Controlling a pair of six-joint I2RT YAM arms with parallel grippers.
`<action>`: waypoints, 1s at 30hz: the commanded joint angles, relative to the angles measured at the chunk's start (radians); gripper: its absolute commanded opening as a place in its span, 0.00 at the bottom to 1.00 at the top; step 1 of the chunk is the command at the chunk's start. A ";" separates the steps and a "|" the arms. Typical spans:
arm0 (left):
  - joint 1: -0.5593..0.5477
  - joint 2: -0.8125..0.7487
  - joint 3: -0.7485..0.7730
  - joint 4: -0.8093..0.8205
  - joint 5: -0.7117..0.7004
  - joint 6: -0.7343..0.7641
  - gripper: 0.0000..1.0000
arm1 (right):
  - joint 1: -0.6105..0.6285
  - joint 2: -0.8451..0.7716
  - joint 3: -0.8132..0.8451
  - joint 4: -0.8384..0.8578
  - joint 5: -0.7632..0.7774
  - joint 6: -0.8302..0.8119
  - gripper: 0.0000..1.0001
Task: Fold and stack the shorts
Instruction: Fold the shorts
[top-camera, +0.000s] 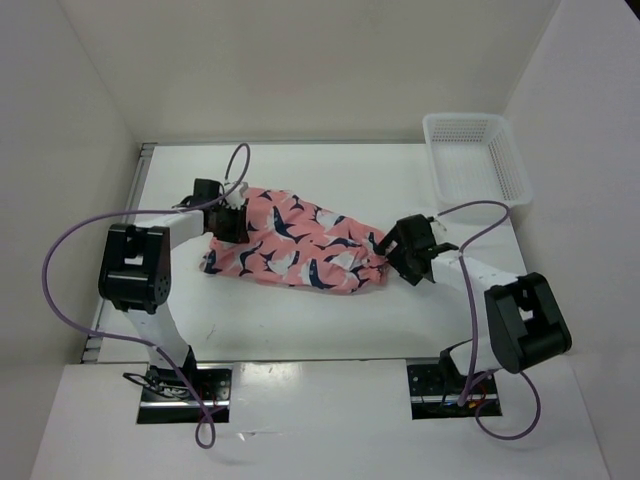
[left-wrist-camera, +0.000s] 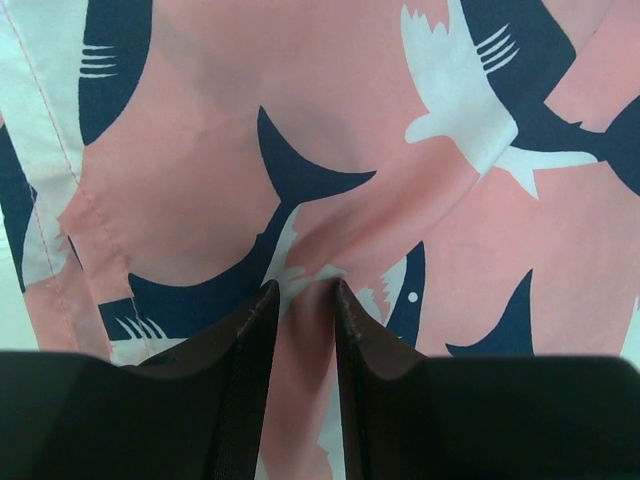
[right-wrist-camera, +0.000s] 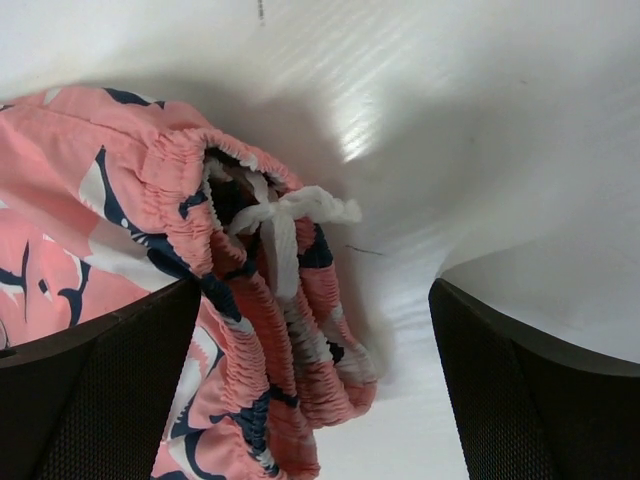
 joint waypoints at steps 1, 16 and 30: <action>0.026 0.002 -0.033 -0.042 -0.050 0.008 0.37 | -0.002 0.029 0.015 0.100 -0.030 -0.053 1.00; 0.035 -0.044 -0.032 -0.042 -0.001 0.008 0.37 | 0.056 0.215 -0.009 0.318 -0.113 -0.088 0.56; 0.013 -0.035 -0.051 -0.023 0.017 0.008 0.37 | 0.056 0.006 0.056 0.132 0.068 -0.077 0.00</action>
